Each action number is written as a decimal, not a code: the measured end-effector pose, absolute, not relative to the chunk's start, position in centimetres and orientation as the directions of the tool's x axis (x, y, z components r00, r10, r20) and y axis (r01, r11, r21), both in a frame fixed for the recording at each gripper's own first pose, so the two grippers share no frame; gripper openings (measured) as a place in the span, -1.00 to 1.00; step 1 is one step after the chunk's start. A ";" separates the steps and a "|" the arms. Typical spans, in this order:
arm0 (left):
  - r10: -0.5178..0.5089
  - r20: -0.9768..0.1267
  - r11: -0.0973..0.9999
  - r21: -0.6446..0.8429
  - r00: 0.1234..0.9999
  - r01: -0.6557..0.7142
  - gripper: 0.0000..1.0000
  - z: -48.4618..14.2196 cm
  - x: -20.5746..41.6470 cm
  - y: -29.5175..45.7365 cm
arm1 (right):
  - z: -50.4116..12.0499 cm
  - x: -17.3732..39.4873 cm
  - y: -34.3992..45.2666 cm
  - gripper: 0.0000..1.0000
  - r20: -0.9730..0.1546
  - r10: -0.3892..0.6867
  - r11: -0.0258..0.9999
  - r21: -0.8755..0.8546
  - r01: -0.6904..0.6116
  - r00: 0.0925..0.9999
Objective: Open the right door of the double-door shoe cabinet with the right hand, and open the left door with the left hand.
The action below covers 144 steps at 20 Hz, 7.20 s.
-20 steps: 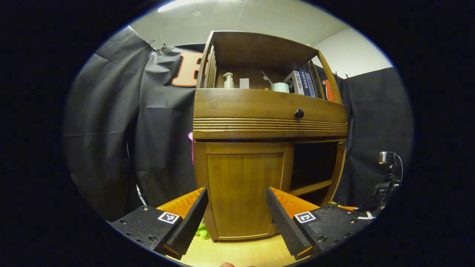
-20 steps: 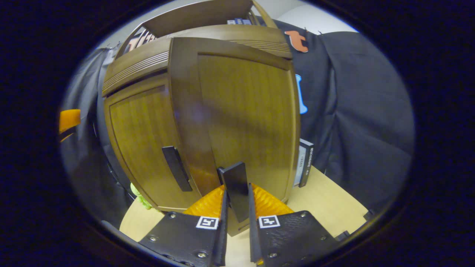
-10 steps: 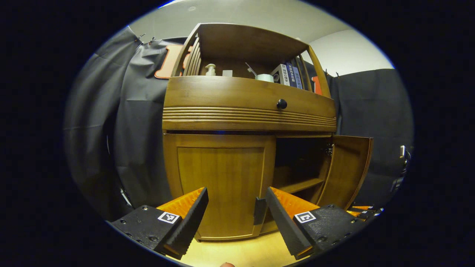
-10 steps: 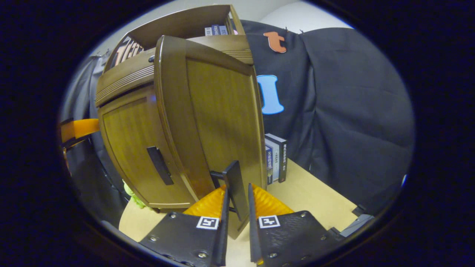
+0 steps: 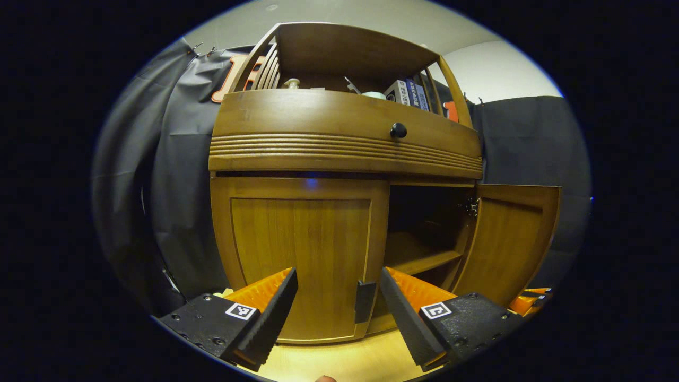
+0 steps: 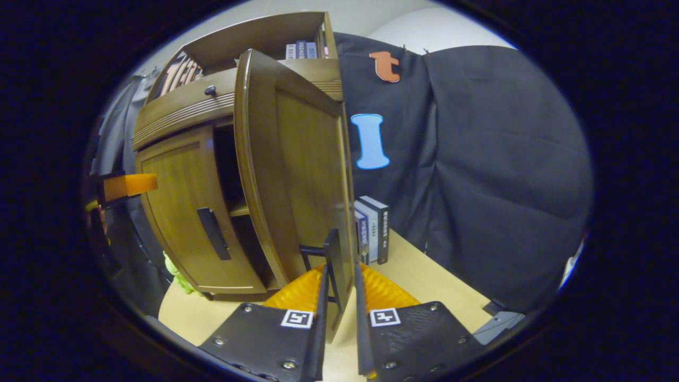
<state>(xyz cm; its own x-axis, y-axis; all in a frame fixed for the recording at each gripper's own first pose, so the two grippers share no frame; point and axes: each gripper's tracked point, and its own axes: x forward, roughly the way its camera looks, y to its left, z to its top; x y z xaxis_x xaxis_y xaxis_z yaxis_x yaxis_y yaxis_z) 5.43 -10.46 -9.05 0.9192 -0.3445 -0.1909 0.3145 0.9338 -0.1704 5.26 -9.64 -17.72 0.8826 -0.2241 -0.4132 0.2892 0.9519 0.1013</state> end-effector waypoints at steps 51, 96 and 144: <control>-0.441 -0.372 0.896 -0.229 0.816 0.380 -0.36 -18.5 5.4 -16.8 | -13.6 1.9 -14.8 -0.60 -0.380 -0.353 0.932 -0.060 0.358 0.855; -0.276 -0.421 0.946 -0.278 0.864 0.166 -0.47 -15.8 -7.2 -3.2 | -16.7 8.8 1.0 -0.56 -0.418 0.100 0.994 0.083 -0.072 0.903; 0.158 0.027 0.986 -0.057 0.987 -0.156 -0.75 5.7 -7.3 9.7 | -13.2 11.4 2.1 -0.56 -0.324 0.157 0.986 0.105 -0.129 0.933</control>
<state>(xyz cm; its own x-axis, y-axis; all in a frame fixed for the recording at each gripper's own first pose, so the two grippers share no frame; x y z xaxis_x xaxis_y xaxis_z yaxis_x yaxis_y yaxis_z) -7.29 9.74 5.73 0.9871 0.1578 0.0274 -0.1560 0.9861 -0.0573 11.42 2.11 -13.22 0.9330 0.1568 -0.3240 -0.1292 0.9860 0.1051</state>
